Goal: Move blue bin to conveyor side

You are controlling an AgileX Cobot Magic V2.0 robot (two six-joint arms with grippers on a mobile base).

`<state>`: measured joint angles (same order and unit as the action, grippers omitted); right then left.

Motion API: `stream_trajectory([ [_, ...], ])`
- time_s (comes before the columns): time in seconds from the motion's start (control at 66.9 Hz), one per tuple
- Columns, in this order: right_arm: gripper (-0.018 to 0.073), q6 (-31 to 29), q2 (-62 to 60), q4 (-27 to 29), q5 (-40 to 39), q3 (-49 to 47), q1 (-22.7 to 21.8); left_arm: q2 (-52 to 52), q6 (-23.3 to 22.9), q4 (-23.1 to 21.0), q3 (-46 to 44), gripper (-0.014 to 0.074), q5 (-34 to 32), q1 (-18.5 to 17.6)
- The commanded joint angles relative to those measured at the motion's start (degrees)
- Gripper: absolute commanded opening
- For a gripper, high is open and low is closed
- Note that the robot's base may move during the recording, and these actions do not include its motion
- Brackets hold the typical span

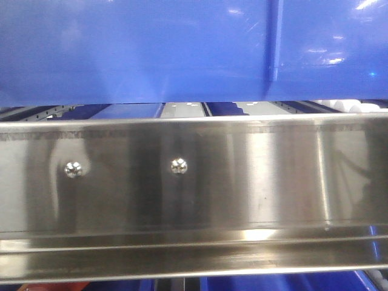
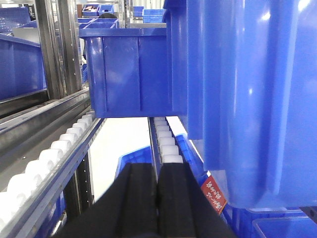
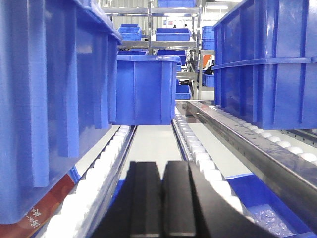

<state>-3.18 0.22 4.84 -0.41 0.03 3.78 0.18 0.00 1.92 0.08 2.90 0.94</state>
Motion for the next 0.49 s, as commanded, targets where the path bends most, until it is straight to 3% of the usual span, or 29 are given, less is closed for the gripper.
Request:
stream_trajectory([
  [0.0, -0.0071, -0.07, -0.22, 0.26, -1.5, -0.03, 0.21, -0.18, 0.0, 0.08, -0.08, -0.0015, -0.85, 0.08],
  [0.478, -0.0071, -0.07, -0.22, 0.26, -6.9, -0.03, 0.21, -0.18, 0.0, 0.08, -0.08, -0.0015, -8.34, 0.08],
])
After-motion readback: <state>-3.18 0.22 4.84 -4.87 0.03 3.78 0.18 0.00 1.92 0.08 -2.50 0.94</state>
